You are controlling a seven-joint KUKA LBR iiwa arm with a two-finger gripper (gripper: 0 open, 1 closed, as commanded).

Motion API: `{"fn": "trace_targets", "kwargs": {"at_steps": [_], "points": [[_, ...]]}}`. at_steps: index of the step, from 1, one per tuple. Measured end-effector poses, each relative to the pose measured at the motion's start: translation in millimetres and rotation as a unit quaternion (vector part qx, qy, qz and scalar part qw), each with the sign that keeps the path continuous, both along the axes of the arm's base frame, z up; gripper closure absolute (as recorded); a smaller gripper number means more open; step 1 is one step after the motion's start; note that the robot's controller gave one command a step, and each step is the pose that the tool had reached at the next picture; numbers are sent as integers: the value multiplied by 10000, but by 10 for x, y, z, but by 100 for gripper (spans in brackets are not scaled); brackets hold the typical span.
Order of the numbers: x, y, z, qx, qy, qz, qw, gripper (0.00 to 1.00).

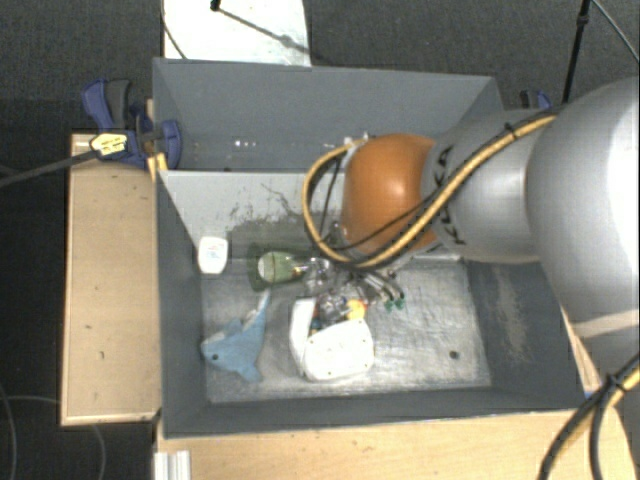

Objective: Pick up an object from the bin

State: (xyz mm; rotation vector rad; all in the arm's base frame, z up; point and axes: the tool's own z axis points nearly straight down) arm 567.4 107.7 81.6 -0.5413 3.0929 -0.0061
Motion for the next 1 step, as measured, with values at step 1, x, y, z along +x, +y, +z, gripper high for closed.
{"fn": "trace_targets", "kwargs": {"at_steps": [1], "points": [[-29, 11, 158, 13, 22, -1, 10000, 100]]}}
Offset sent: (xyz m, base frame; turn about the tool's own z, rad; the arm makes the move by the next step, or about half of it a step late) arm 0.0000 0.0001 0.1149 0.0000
